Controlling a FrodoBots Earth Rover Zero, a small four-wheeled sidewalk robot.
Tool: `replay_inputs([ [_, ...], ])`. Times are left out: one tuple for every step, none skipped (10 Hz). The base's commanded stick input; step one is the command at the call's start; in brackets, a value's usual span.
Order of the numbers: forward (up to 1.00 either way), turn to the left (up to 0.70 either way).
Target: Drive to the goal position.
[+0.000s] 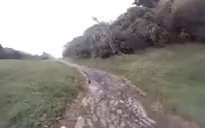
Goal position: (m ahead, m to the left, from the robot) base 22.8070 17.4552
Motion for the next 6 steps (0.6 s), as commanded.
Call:
replay_inputs([
  [0.85,0.0],
  [0.85,0.0],
  [0.85,-0.15],
  [0.85,-0.27],
  [0.85,-0.27],
  [0.85,-0.13],
])
